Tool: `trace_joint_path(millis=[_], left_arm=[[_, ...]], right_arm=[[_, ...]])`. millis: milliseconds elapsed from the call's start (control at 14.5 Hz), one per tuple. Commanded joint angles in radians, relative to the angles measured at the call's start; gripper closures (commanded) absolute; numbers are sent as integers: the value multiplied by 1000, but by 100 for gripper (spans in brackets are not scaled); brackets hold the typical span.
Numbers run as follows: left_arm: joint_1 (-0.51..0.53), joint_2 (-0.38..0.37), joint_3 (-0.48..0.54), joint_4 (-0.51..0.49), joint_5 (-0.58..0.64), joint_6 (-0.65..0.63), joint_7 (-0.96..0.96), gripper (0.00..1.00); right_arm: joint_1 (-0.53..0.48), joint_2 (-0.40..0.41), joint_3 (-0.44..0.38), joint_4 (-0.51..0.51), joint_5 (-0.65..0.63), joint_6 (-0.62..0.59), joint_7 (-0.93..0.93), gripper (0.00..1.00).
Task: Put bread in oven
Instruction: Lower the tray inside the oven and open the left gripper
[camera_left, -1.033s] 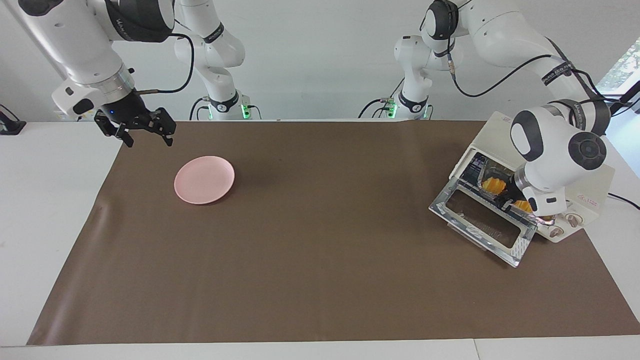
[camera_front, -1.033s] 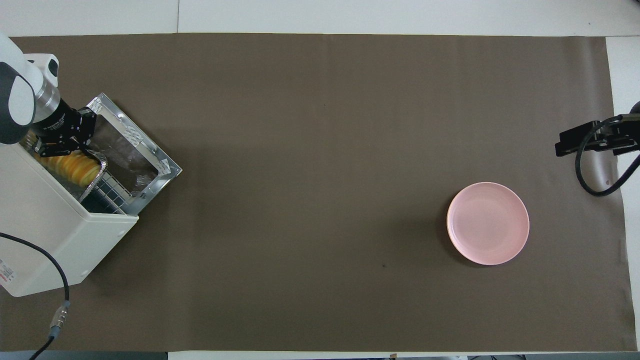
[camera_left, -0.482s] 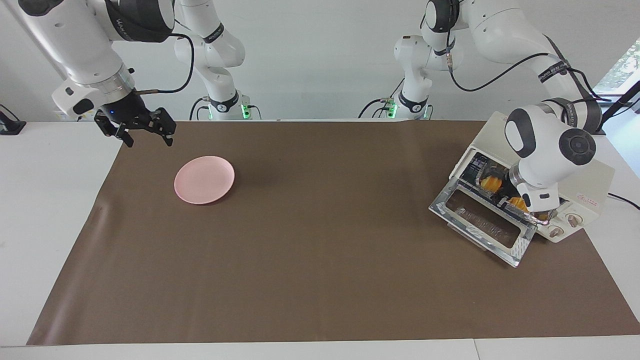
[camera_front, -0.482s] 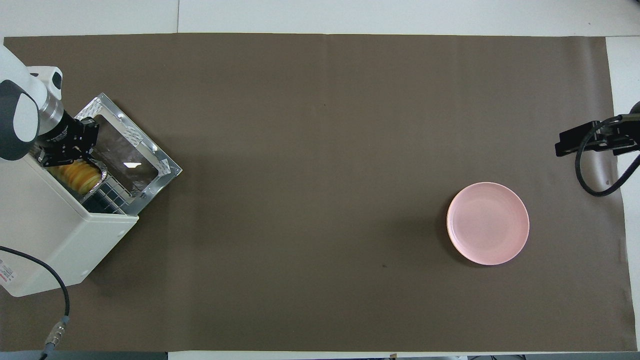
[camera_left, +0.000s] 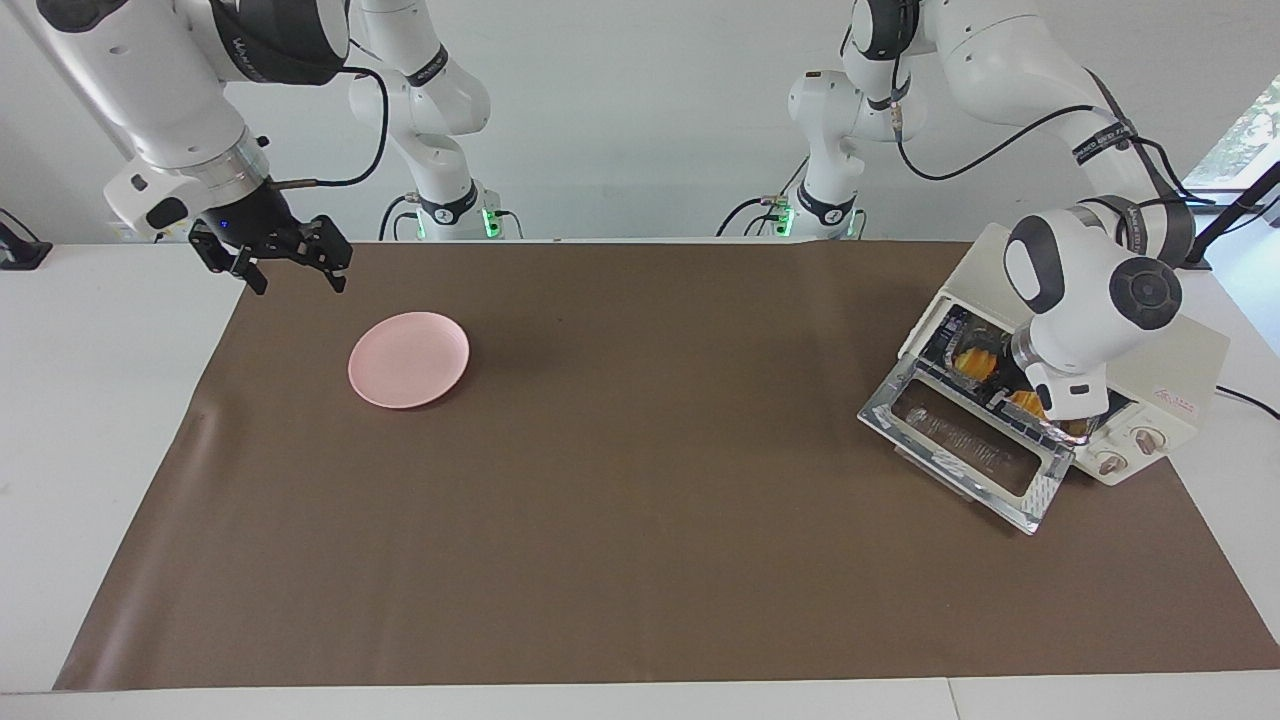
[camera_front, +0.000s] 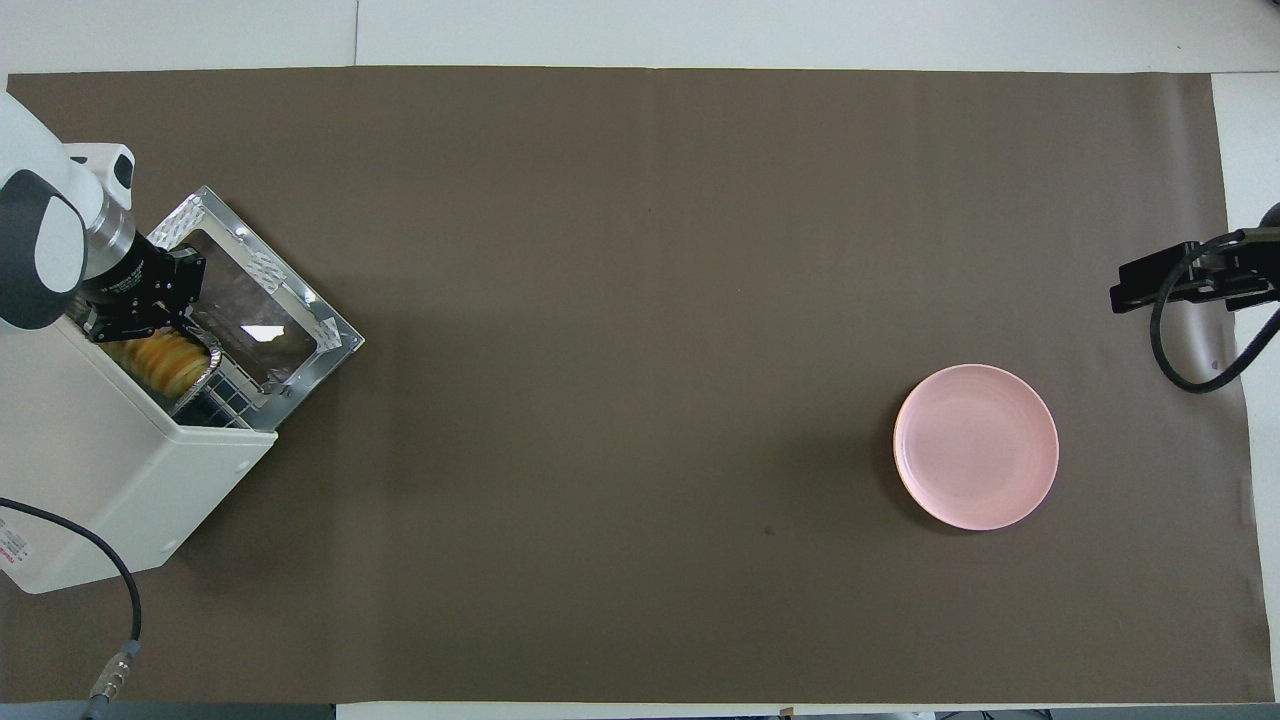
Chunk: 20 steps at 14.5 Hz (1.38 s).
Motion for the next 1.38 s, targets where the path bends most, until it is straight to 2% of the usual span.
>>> trace_joint_path(millis=[0, 207, 344, 482, 689, 758, 826, 895, 1102, 1309], left_arm=[[-16, -44, 3, -60, 20, 15, 63, 100], [-23, -44, 5, -58, 20, 14, 87, 99], [-23, -44, 5, -60, 20, 17, 87, 93], [-23, -44, 3, -58, 20, 26, 88, 76], [-37, -43, 3, -55, 20, 23, 85, 28], [-37, -43, 3, -52, 20, 20, 85, 23], [-39, -41, 3, -46, 20, 18, 83, 6], [-51, -36, 3, -39, 20, 17, 83, 0], [-77, -20, 3, 26, 40, -6, 87, 0], [-92, -10, 3, 37, 49, -6, 88, 0]], right_arm=[[-15, -27, 12, -26, -15, -7, -21, 0], [-14, -27, 12, -26, -15, -7, -21, 0], [-14, -27, 12, -26, -15, -7, -21, 0], [-14, -27, 12, -26, -15, -7, -21, 0], [-14, -27, 12, -26, -15, -7, -21, 0], [-14, -27, 12, -26, -15, -7, -21, 0], [-14, -27, 12, -26, -15, -7, -21, 0], [-14, -27, 12, -26, -15, -7, -21, 0], [-14, -27, 12, -26, -15, -7, -21, 0], [-14, -27, 12, -26, -15, -7, -21, 0]])
